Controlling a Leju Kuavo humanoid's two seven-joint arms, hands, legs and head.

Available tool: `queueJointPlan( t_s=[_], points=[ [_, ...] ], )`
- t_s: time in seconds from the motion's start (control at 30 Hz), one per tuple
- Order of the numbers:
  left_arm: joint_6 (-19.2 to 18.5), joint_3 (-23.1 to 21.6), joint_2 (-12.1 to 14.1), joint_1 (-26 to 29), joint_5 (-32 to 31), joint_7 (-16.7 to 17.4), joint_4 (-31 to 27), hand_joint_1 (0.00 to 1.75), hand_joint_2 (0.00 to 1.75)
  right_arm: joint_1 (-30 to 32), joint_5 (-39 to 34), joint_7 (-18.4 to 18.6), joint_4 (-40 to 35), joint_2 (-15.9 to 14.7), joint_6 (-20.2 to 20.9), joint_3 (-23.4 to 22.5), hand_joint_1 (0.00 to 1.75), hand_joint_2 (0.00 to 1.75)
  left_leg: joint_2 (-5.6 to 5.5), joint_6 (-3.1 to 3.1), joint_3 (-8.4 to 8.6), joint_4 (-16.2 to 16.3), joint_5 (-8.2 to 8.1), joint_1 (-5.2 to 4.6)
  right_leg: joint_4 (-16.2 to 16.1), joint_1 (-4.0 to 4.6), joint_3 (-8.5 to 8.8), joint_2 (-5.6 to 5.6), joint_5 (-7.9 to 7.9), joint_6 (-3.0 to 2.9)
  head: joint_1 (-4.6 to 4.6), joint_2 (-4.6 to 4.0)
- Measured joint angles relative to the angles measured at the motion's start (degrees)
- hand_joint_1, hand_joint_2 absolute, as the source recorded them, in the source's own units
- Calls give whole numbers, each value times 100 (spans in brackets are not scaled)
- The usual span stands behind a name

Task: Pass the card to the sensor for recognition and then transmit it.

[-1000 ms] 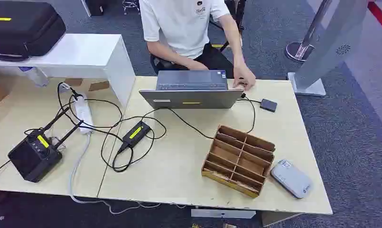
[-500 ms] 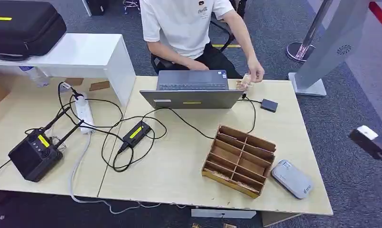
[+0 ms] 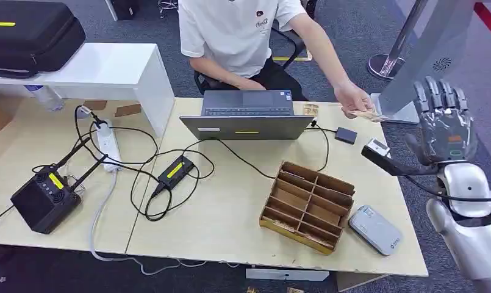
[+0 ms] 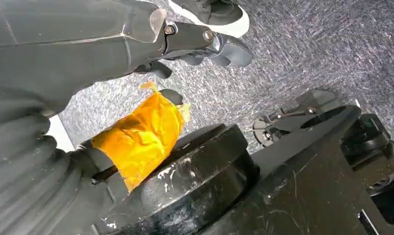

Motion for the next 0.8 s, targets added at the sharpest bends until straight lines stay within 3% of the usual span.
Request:
queueJointPlan(
  t_s=[0.27, 0.8],
  points=[
    [-85, -135, 9, -10, -81, 15, 0, 0, 175, -599, -85, 103, 50, 264, -57, 502, 0, 175, -2, 0, -1, 0, 0, 0, -1, 0, 0, -2, 0, 0, 2, 0],
    [-85, -164, 11, -10, -81, 15, 0, 0, 175, -620, -149, 107, 59, 367, -111, 734, 0, 175, -2, 0, 0, 1, 0, 0, -1, 0, 0, -2, 0, 0, 2, 0]
  ],
)
